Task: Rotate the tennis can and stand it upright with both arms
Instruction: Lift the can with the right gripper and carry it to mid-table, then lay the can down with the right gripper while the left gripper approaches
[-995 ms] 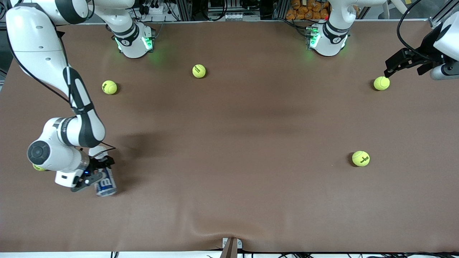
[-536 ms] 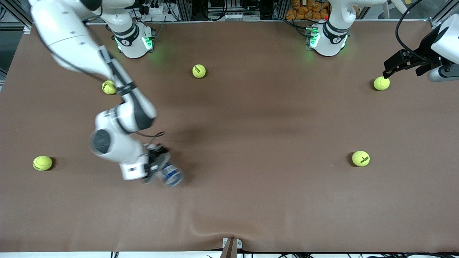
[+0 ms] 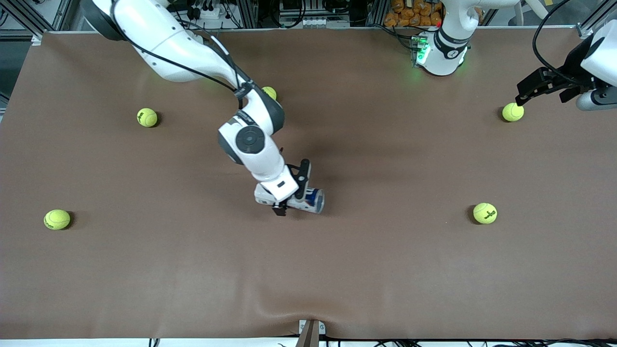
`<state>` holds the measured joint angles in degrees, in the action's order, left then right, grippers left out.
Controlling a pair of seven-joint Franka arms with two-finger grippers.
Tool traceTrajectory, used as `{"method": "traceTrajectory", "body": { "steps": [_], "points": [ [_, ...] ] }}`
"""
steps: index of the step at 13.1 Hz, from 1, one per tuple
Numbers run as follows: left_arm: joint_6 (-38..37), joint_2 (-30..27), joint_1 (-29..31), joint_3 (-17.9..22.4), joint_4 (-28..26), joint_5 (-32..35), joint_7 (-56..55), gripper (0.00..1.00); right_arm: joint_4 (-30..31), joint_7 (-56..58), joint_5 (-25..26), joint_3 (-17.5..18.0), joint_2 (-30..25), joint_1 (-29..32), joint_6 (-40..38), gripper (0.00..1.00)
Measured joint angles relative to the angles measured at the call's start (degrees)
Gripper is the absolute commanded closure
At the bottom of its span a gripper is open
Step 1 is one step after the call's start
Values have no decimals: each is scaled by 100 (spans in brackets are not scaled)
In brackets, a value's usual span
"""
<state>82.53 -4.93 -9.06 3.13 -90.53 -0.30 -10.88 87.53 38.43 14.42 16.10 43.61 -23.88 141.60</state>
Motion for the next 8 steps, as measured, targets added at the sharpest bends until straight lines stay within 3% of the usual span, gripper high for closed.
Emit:
{"method": "traceTrajectory", "body": {
  "steps": [4,8],
  "points": [
    [-1,3,2,4,-10,0,0,0,-162,26,518,-324,149,-347,0,36],
    [-1,118,-2,1,-45,0,0,0,-165,43,1013,-417,301,-523,-4,36]
  ]
}}
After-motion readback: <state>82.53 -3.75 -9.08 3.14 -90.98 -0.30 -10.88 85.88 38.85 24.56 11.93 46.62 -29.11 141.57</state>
